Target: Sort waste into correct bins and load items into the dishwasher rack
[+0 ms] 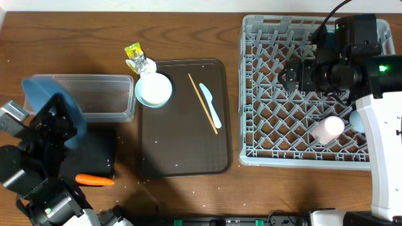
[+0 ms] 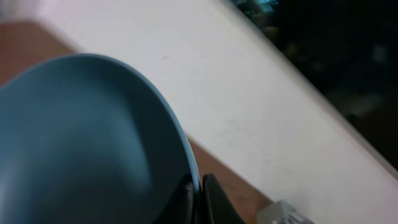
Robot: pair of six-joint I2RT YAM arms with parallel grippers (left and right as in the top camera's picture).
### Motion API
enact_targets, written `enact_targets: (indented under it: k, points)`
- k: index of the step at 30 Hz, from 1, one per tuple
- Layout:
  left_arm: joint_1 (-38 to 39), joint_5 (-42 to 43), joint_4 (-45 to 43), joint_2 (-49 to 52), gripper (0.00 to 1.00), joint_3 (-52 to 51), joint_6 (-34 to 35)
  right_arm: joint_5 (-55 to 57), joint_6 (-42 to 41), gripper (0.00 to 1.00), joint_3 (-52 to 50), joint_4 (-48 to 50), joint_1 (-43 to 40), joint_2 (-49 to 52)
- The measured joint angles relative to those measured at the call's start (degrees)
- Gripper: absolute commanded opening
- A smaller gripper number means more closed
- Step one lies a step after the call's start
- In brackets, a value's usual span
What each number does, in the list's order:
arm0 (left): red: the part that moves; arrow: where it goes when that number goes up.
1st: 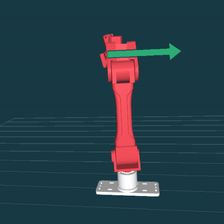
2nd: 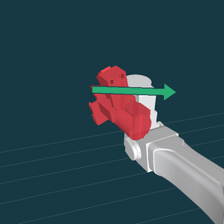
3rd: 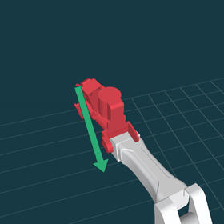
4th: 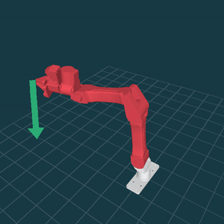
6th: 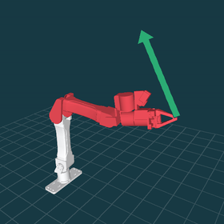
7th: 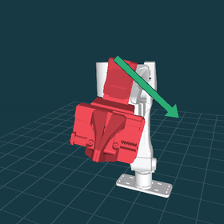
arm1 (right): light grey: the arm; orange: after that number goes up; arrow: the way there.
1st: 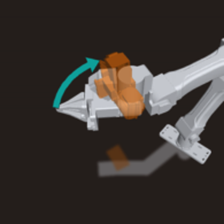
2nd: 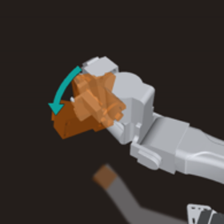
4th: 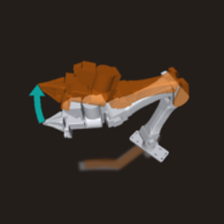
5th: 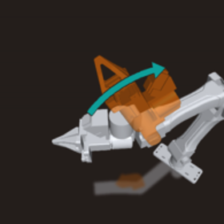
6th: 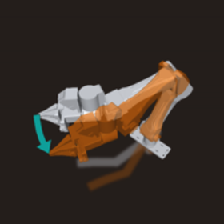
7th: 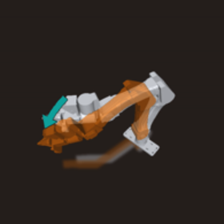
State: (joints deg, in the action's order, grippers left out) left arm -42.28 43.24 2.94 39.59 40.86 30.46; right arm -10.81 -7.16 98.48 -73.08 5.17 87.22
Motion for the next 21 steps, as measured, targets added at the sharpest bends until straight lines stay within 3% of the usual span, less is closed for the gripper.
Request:
enact_targets:
  k: [5, 9, 13, 17, 21]
  points:
    - [0.1, -5.1, 12.2, -0.4, 0.07, 0.6, -2.4, 0.0, 0.0, 0.96, 0.0, -1.1, 0.0, 0.0]
    - [-0.6, -4.5, 8.1, 0.9, 0.06, 0.0, -2.1, 0.0, 0.0, 0.96, 0.0, -1.0, 0.0, 0.0]
    - [-0.2, -8.0, 12.1, -0.9, 0.06, 0.2, -2.1, 0.0, 0.0, 0.96, 0.0, -1.4, 0.0, 0.0]
    - [-0.3, -8.7, 9.5, 0.6, 0.06, 0.4, -2.0, 0.0, 0.0, 0.96, 0.0, -0.8, 0.0, 0.0]
    - [-0.7, -13.2, 16.3, -2.0, 0.06, 1.6, -1.9, 0.0, 0.0, 0.96, 0.0, -1.9, 0.0, 0.0]
